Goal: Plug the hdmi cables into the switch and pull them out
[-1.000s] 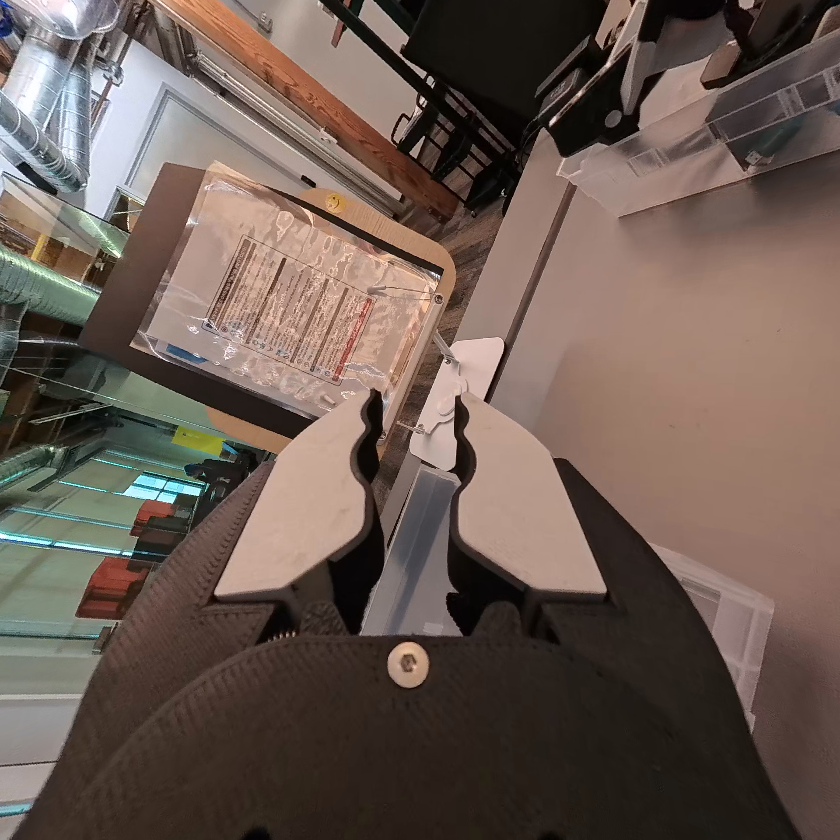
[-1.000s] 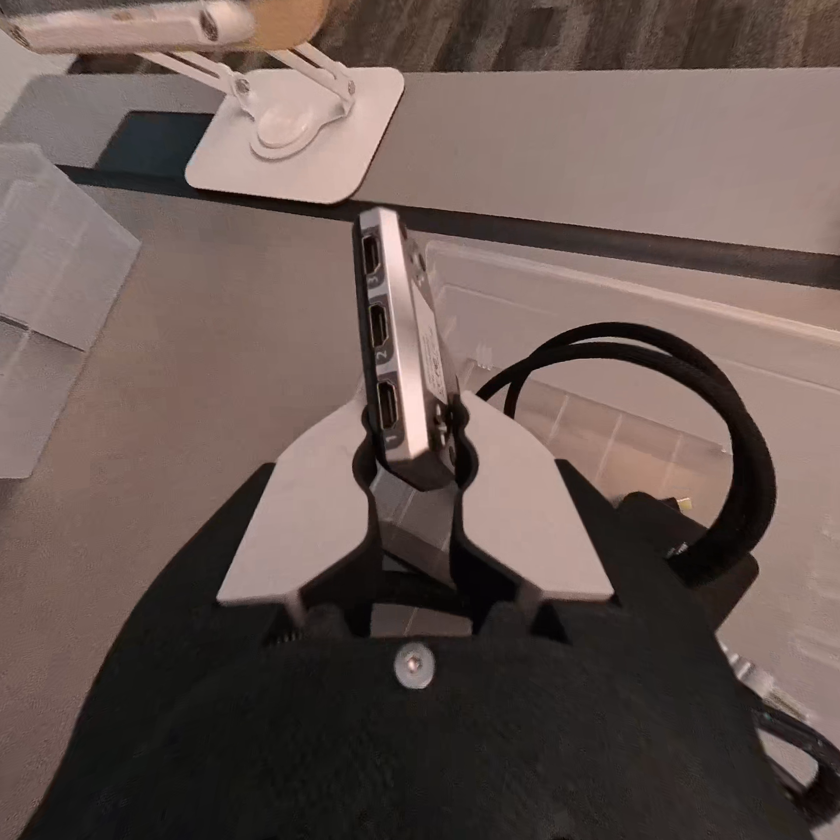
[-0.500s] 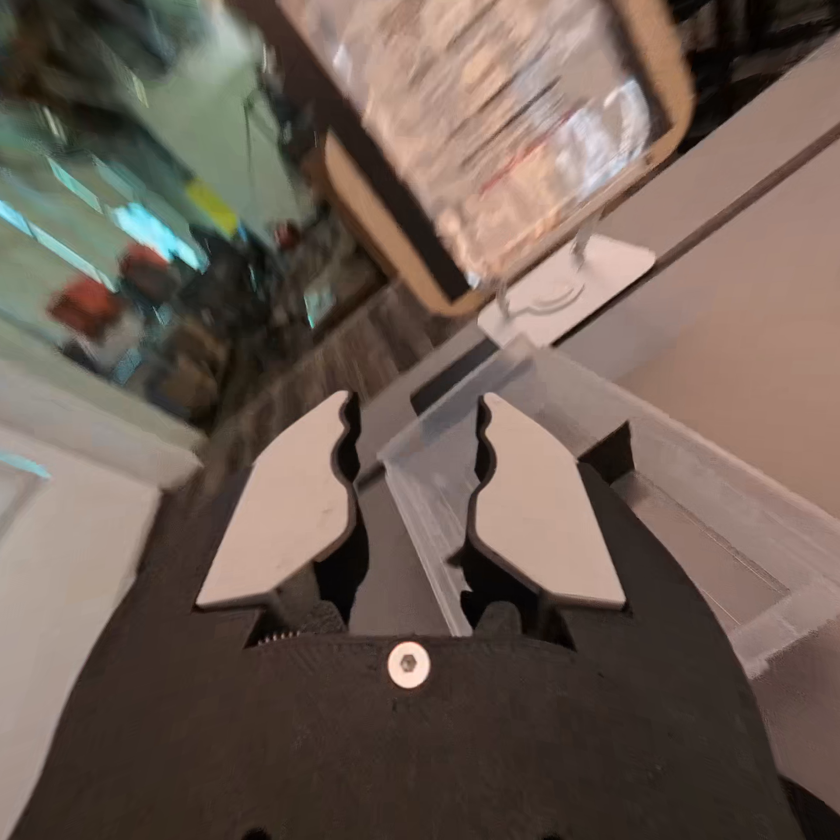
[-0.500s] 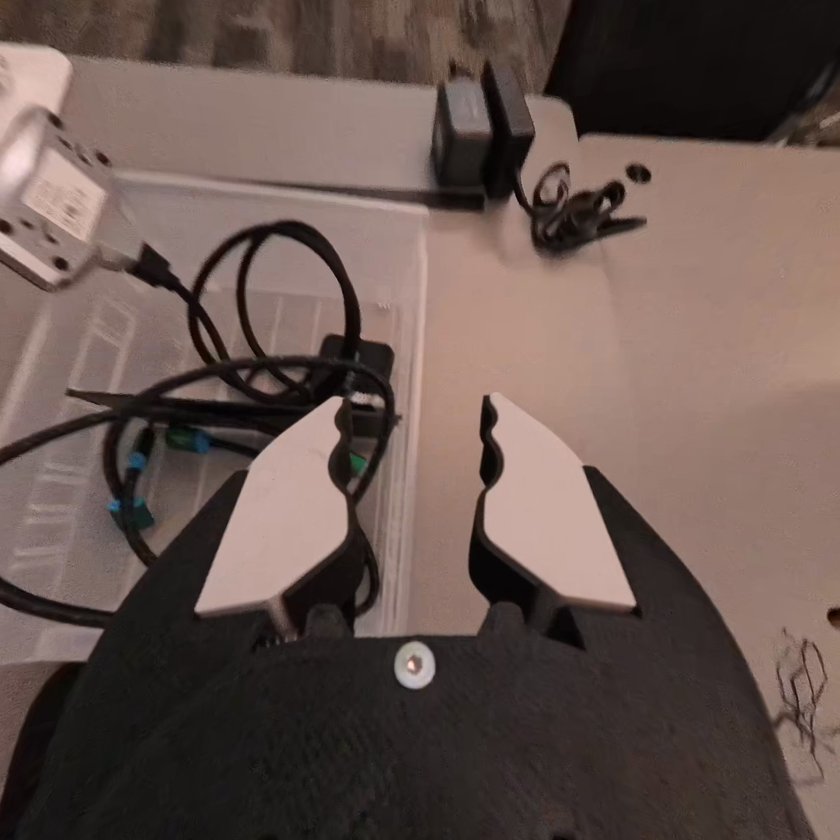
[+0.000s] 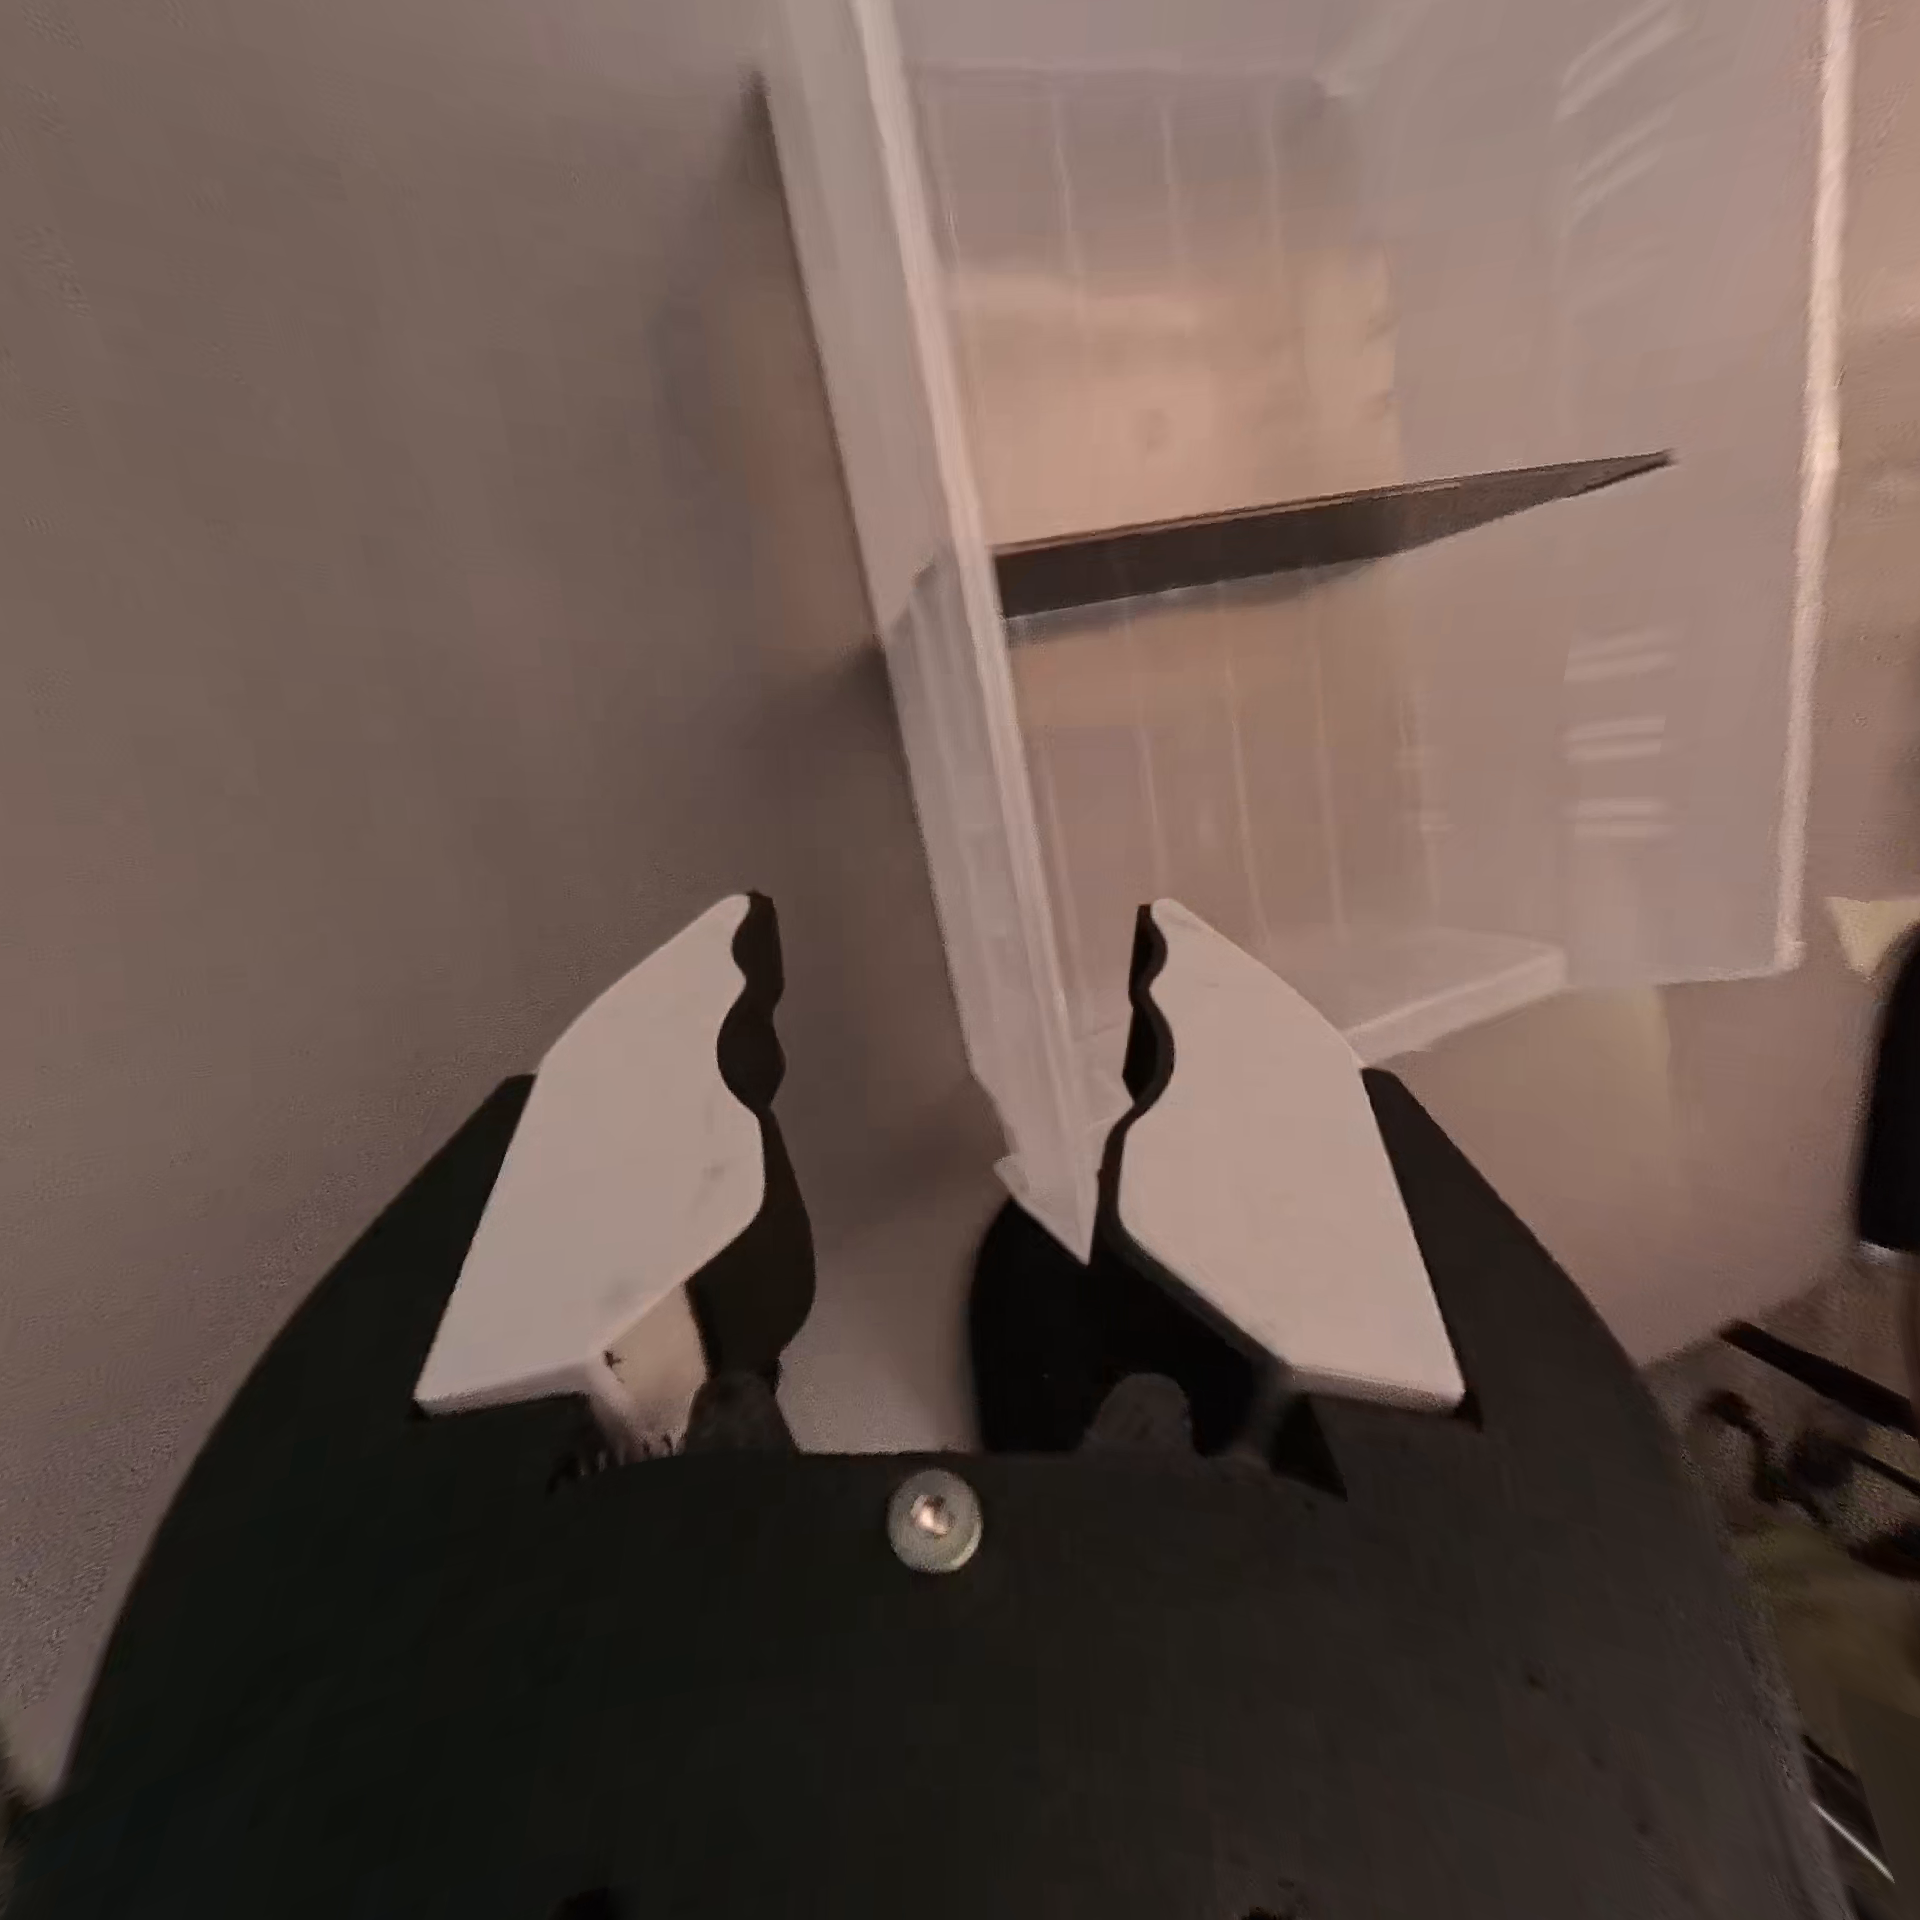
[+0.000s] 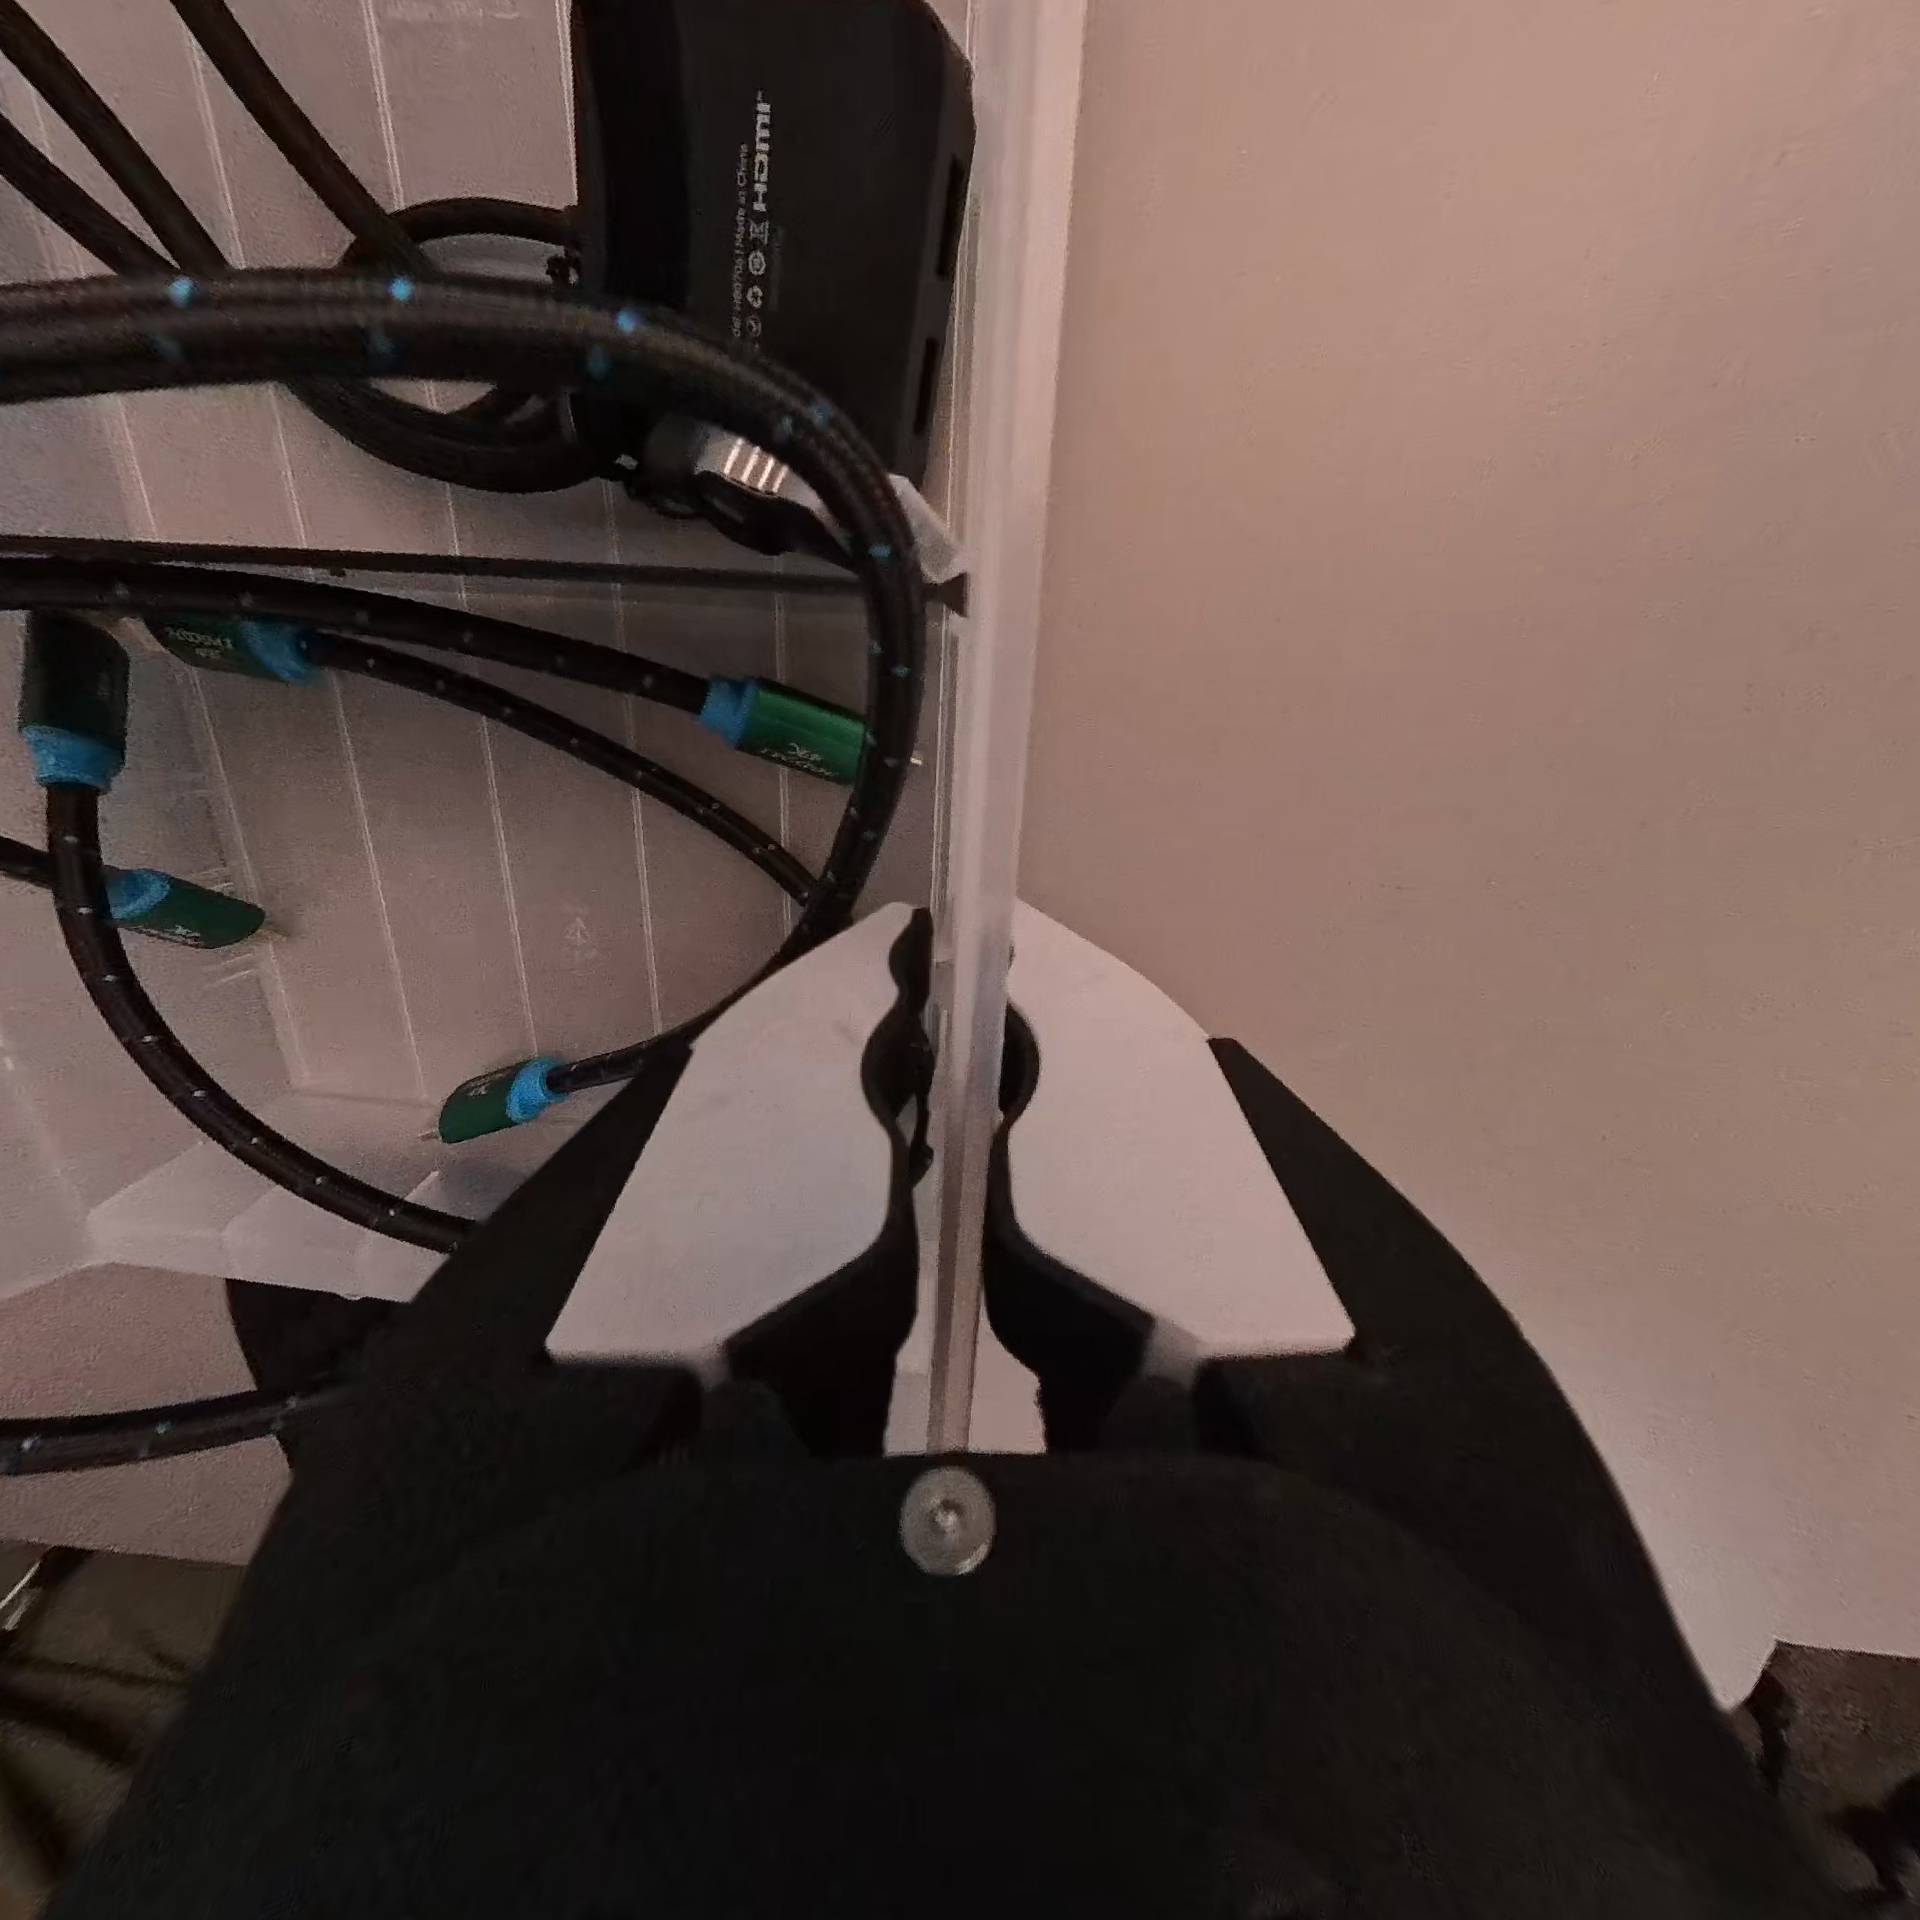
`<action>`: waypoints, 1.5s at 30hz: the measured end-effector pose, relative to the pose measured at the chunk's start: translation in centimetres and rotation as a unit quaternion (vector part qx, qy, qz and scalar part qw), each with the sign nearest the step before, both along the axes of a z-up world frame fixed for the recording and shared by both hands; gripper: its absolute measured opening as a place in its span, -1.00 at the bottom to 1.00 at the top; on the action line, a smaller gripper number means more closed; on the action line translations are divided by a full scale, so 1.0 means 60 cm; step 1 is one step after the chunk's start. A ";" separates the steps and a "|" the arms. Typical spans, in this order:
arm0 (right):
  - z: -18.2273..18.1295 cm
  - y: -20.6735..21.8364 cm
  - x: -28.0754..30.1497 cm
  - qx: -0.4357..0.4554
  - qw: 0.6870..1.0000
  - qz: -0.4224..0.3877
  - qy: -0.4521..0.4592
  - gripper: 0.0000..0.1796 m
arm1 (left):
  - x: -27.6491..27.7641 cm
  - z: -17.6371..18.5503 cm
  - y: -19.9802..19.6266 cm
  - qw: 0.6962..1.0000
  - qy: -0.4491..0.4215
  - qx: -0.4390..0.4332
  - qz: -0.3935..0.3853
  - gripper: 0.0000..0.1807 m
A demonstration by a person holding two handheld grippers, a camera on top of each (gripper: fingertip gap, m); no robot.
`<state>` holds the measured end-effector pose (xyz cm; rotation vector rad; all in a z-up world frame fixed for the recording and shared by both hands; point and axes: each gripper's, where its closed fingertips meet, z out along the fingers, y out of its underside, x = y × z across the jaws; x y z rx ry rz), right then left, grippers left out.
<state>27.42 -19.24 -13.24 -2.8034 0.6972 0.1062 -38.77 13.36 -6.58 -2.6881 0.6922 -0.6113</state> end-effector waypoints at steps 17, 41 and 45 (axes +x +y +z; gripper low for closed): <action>-0.008 0.126 -0.137 -0.063 0.985 0.162 0.003 -0.90 | 0.029 -0.089 -0.020 0.971 0.213 -0.060 -0.091 -0.75; 0.385 0.287 -0.447 0.447 0.829 0.284 -0.183 -0.35 | 0.131 -0.035 -0.101 0.950 0.243 -0.005 -0.197 -0.70; 0.392 0.296 -0.625 0.562 0.746 0.355 -0.038 -0.42 | 0.138 0.013 -0.099 0.958 0.212 0.057 -0.182 -0.71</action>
